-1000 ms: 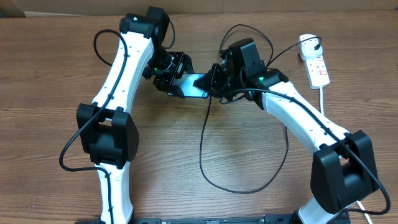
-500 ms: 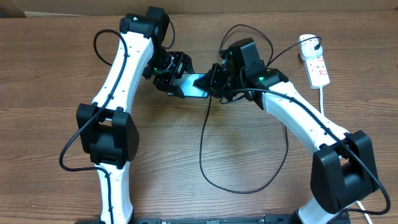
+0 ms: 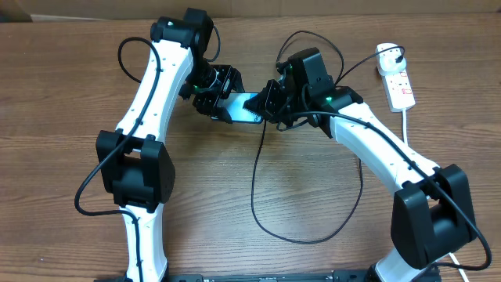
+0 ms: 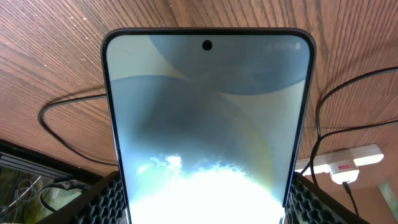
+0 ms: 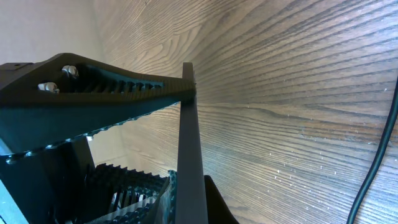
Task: Plug charger to phone and switch on socket
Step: 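Hold the phone with both grippers, then open the left gripper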
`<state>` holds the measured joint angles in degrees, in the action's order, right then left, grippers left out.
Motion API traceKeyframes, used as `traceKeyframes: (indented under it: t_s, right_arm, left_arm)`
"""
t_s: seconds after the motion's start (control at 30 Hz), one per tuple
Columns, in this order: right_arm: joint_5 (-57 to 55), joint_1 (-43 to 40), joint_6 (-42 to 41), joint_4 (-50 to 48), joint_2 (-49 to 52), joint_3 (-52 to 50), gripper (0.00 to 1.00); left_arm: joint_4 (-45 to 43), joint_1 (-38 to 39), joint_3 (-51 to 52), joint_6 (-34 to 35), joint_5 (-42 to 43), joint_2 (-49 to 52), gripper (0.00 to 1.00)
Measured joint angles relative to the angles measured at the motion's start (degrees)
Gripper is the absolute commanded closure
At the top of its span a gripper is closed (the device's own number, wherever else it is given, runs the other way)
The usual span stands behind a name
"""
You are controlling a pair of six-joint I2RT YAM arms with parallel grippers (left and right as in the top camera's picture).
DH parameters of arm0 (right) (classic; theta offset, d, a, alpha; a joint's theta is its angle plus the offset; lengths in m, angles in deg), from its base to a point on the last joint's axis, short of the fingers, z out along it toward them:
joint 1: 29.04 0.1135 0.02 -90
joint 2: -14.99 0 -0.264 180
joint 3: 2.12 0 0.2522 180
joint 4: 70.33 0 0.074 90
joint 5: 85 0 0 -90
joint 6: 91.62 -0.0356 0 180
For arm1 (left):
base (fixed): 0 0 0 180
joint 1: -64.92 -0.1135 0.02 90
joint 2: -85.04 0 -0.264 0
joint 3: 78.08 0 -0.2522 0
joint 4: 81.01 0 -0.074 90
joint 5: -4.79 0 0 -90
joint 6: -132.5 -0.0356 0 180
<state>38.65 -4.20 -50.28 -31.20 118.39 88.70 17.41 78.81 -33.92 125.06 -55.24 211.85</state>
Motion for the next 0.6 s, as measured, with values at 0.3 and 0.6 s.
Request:
traceKeyframes:
  t_s: [0.3, 0.6]
  right_arm:
    - [-0.28, 0.11, 0.72, 0.24, 0.04, -0.04, 0.96]
    - [-0.98, 0.33, 1.51, 0.35, 0.17, -0.57, 0.96]
  left_arm:
    - [0.28, 0.0, -0.04, -1.09, 0.74, 0.0, 0.07]
    - [0.46, 0.02, -0.33, -2.4, 1.81, 0.0, 0.0]
